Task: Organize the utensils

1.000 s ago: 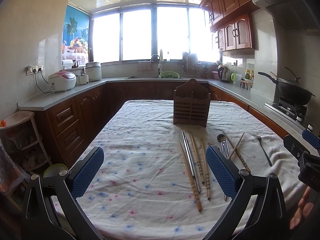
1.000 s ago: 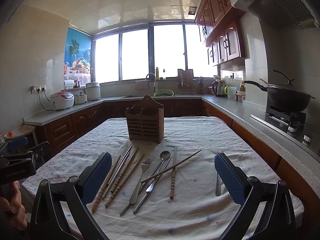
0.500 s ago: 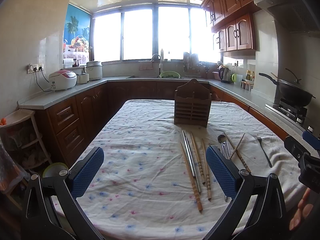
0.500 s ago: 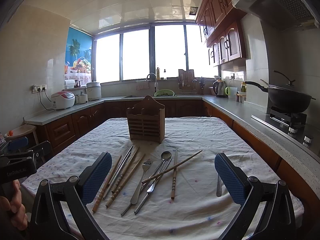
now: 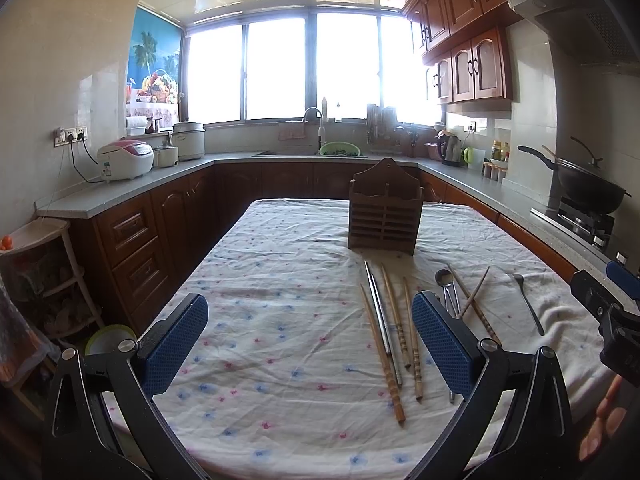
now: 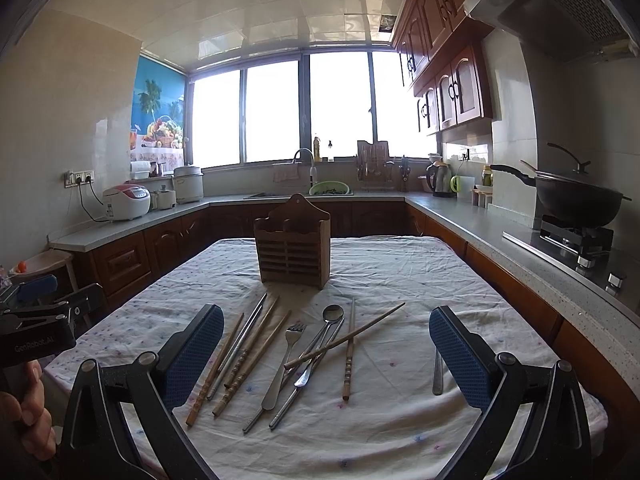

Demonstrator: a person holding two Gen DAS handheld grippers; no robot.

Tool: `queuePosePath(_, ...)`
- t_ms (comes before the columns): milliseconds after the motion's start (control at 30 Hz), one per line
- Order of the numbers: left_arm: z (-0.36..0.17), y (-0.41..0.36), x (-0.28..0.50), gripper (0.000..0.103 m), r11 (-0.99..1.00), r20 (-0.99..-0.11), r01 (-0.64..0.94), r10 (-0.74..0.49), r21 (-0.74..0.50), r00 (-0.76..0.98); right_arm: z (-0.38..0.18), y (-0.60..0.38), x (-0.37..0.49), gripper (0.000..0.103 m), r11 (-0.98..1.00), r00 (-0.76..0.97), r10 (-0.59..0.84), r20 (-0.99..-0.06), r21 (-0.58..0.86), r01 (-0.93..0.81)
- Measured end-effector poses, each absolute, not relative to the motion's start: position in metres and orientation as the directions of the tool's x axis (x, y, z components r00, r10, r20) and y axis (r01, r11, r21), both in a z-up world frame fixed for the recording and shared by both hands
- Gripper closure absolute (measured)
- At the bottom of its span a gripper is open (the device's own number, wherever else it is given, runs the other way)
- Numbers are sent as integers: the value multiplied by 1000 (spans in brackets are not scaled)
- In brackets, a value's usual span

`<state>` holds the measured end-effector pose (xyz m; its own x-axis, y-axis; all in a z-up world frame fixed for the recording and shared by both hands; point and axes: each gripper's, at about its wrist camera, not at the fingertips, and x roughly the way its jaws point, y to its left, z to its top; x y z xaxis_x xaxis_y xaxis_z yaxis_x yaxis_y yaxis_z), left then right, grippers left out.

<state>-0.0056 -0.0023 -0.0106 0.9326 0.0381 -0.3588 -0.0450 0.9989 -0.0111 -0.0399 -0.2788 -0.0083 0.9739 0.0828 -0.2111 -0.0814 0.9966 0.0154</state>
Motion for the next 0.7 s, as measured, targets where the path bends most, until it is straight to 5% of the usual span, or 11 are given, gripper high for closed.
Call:
queuePosePath(400,-12,-1,5,0,999,-385,-33,22,-20,923,-7,-282,-35,0,997,971,80,-227,20,-78)
queuePosePath(700,-19,5,55,0,997,-502,2,-38,-73,864,-9,-293,-4,0,994,944,97,-315,72,-78)
